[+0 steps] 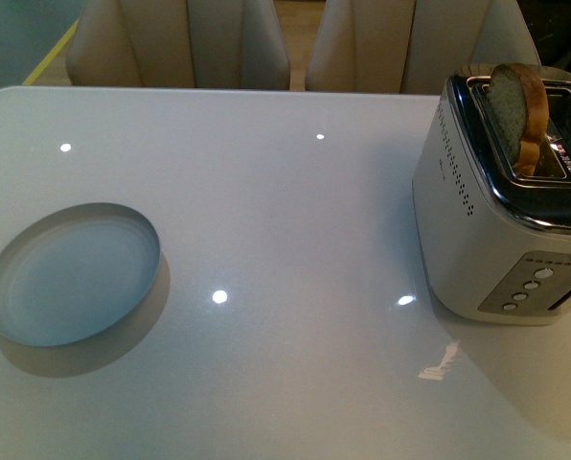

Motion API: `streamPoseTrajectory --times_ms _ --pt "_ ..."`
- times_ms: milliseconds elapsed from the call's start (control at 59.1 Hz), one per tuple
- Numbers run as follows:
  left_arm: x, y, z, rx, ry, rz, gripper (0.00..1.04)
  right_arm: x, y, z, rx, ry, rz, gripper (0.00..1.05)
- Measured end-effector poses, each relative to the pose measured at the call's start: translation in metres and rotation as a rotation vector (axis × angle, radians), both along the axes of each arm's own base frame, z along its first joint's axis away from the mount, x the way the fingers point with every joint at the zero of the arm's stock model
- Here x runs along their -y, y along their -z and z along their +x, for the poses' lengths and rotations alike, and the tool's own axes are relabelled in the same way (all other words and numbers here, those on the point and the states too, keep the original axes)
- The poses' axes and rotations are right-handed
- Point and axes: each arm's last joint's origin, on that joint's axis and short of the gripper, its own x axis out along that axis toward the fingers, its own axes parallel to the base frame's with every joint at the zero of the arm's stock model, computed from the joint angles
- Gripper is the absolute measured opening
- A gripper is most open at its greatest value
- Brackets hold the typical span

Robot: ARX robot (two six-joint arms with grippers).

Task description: Left arm holds plate, right arm toasts bread

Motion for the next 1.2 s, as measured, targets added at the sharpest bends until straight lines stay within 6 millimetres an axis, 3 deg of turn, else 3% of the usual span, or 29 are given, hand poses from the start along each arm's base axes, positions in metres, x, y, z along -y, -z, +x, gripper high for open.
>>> streamPoseTrajectory --times_ms 85,575,1201 --pt "0.0 0.0 0.0 0.0 0.0 0.0 0.04 0.0 0.0 0.0 0.0 0.0 0.0 0.96" --pt "0.0 0.0 0.0 0.0 0.0 0.001 0.99 0.0 0.0 0.0 0.0 0.0 0.0 0.96" --pt "0.0 0.0 0.0 0.0 0.0 0.001 0.97 0.0 0.0 0.0 0.0 0.0 0.0 0.96"
